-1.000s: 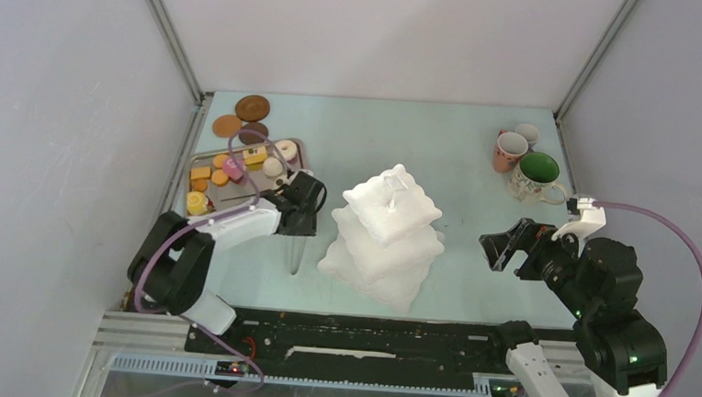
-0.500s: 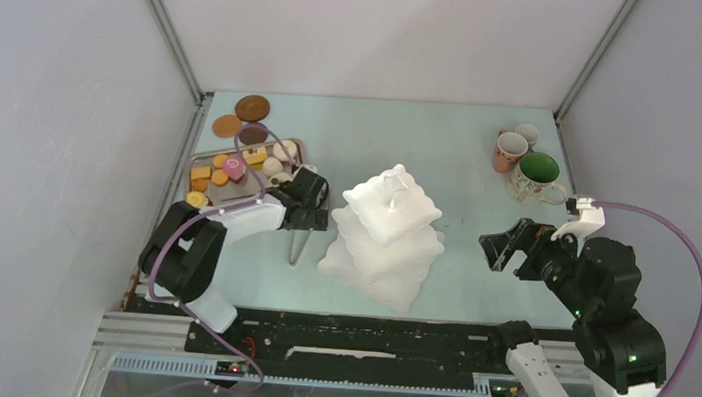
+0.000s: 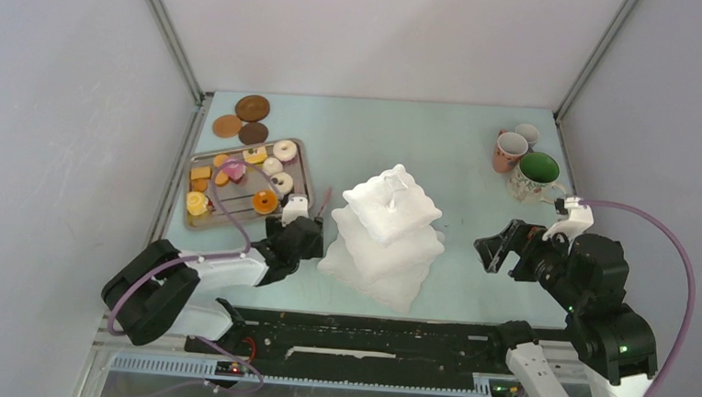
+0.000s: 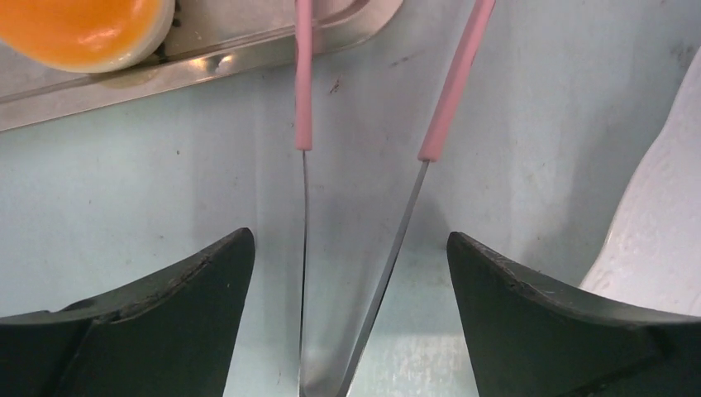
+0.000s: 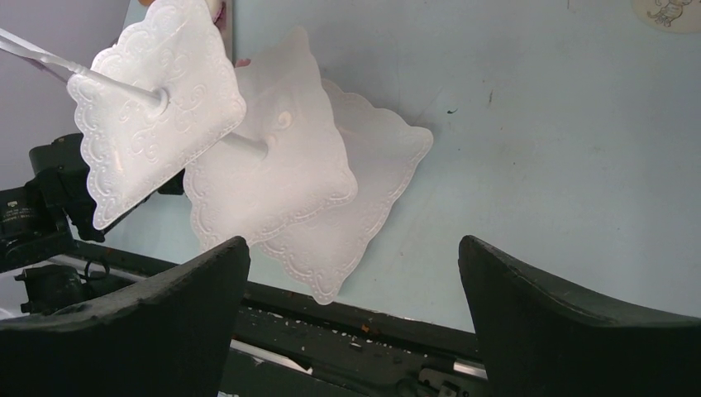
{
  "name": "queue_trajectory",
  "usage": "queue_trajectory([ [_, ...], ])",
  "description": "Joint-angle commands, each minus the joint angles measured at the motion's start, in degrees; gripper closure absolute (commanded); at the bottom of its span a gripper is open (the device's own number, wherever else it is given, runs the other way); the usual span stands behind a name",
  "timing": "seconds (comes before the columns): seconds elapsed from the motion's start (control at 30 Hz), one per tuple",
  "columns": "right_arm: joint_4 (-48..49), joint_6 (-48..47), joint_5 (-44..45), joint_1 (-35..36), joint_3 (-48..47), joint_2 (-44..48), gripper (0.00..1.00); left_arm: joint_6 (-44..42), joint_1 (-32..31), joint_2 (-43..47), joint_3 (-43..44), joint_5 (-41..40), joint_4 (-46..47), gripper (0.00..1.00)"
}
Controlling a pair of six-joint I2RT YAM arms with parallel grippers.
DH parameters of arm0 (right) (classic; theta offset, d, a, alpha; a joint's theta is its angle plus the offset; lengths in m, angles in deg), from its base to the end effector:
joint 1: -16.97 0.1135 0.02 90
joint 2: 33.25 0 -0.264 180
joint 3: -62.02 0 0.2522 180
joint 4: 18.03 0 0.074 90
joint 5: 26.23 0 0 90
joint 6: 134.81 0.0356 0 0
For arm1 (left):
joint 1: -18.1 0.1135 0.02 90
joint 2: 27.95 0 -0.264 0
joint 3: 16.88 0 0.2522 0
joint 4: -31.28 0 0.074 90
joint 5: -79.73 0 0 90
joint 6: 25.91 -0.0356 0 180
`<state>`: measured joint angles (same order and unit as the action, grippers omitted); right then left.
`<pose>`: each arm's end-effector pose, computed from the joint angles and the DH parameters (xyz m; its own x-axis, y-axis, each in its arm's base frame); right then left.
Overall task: Serve the afternoon tea
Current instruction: Pick up the clamp from the center of the board.
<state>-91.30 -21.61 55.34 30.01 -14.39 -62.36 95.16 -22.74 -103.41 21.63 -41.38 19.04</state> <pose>0.0559 0.0183 0.3795 -0.5306 0.2771 -0.8010 -0.1551 0.8973 0.4132 0.1812 -0.1323 0.1384 -0.6476 -0.0243 -0.7616 -0.0348 0.9994 -0.0023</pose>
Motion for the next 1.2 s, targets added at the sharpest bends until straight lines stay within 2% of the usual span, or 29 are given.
queue_trajectory([
  [0.0,0.1,-2.2,-0.6,0.5,0.2,0.3,0.00,1.9,-1.7,-0.8,-5.3,-8.4,14.8,0.09],
  [0.13,0.8,-2.3,-0.7,1.6,1.4,0.2,0.00,0.6,-3.4,-3.8,-7.5,-11.3,21.5,0.15],
  [0.4,3.7,-1.8,-2.0,2.1,2.0,-1.0,0.00,3.6,-6.3,-12.0,-7.3,-18.5,25.2,0.26],
  [0.6,3.4,-1.9,-1.4,2.8,1.9,-1.9,0.00,3.0,-6.5,-15.5,-8.8,-18.6,29.7,0.27],
  [0.8,3.8,-1.4,-1.6,3.0,1.9,-1.7,0.00,4.0,-7.1,-18.7,-7.5,-19.8,28.9,0.40],
  [0.9,4.3,-0.9,-1.8,3.0,1.9,-1.6,0.00,4.3,-7.1,-17.7,-6.5,-20.1,26.4,0.45],
  [1.03,4.6,-0.2,-1.9,3.1,1.6,-1.1,0.00,4.8,-7.1,-12.2,-4.1,-18.4,18.5,0.48],
  [1.17,4.7,0.0,-1.0,3.1,0.3,-0.9,0.00,8.1,-7.0,-5.4,-0.2,-17.2,5.2,0.48],
])
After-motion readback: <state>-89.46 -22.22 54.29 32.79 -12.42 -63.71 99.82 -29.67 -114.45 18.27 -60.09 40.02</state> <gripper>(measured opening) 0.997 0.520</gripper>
